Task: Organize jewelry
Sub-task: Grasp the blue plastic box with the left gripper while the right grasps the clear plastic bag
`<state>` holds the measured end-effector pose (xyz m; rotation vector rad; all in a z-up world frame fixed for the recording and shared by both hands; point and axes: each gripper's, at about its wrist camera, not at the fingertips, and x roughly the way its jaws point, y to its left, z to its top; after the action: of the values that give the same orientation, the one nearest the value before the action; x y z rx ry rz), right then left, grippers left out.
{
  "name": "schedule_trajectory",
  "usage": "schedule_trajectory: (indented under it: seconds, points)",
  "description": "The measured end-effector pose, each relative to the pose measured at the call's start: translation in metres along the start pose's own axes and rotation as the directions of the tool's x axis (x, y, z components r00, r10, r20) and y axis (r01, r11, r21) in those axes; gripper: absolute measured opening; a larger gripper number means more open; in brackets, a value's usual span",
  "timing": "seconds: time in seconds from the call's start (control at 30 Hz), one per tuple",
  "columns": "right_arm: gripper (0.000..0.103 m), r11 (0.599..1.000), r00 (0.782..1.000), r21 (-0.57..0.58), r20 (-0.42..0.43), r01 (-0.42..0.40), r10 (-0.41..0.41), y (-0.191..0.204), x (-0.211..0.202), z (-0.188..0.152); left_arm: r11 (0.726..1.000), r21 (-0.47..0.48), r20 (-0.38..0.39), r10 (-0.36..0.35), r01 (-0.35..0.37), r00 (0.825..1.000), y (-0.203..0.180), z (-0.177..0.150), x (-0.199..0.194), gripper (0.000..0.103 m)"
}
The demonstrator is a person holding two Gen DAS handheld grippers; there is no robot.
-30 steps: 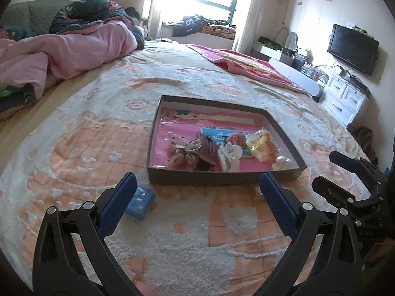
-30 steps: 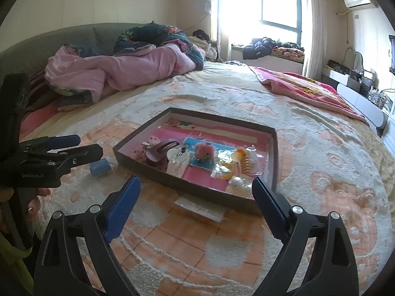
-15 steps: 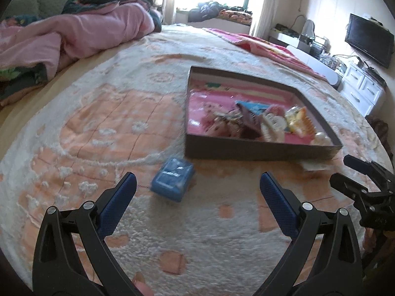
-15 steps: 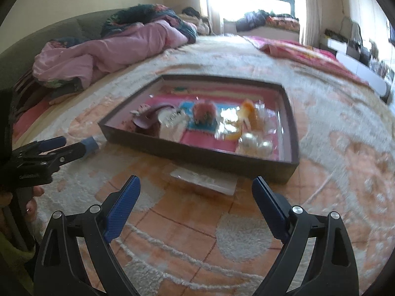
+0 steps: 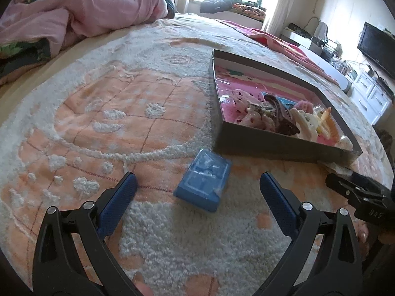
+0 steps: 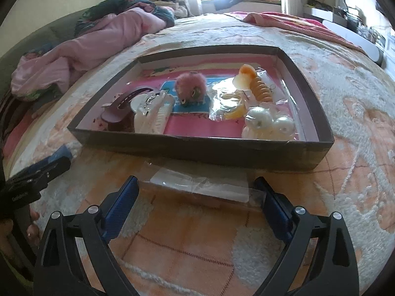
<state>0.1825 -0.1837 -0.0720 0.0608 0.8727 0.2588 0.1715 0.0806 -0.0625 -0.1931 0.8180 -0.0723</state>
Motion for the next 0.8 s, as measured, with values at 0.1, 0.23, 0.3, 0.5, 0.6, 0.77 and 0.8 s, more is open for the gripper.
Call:
schedule_trajectory:
  seconds: [0.1, 0.23, 0.3, 0.5, 0.6, 0.77, 0.8]
  points:
    - [0.088, 0.999, 1.000, 0.044, 0.009, 0.005, -0.005, -0.004, 0.000, 0.001, 1.000, 0.005, 0.001, -0.009, 0.009, 1.000, -0.002, 0.002, 0.001, 0.073]
    - [0.085, 0.998, 1.000, 0.054, 0.023, 0.010, -0.012, -0.003, -0.002, 0.001, 0.999, 0.027, 0.001, -0.019, 0.019, 1.000, -0.007, 0.003, 0.001, 0.043]
    - [0.084, 0.998, 1.000, 0.059, 0.028, 0.006, -0.007, -0.004, -0.004, 0.000, 0.999, 0.034, -0.007, -0.026, 0.027, 1.000, -0.009, 0.002, 0.003, 0.032]
    - [0.084, 0.999, 0.999, 0.030, 0.031, -0.017, 0.016, -0.002, -0.011, -0.005, 0.998, 0.044, -0.008, -0.044, 0.044, 0.999, -0.013, 0.000, -0.003, 0.026]
    - [0.084, 1.000, 0.999, 0.005, 0.030, -0.029, 0.028, 0.001, -0.017, -0.010, 0.997, 0.052, -0.010, -0.056, 0.056, 0.998, -0.018, -0.002, -0.006, 0.026]
    - [0.084, 0.998, 0.998, -0.032, 0.034, -0.045, 0.046, 0.004, -0.030, -0.018, 0.995, 0.070, -0.003, -0.076, 0.076, 0.997, -0.028, -0.003, -0.016, 0.025]
    - [0.084, 0.998, 0.998, -0.041, 0.036, -0.048, 0.050, 0.004, -0.033, -0.020, 0.994, 0.074, -0.001, -0.082, 0.082, 0.997, -0.031, -0.003, -0.019, 0.025]
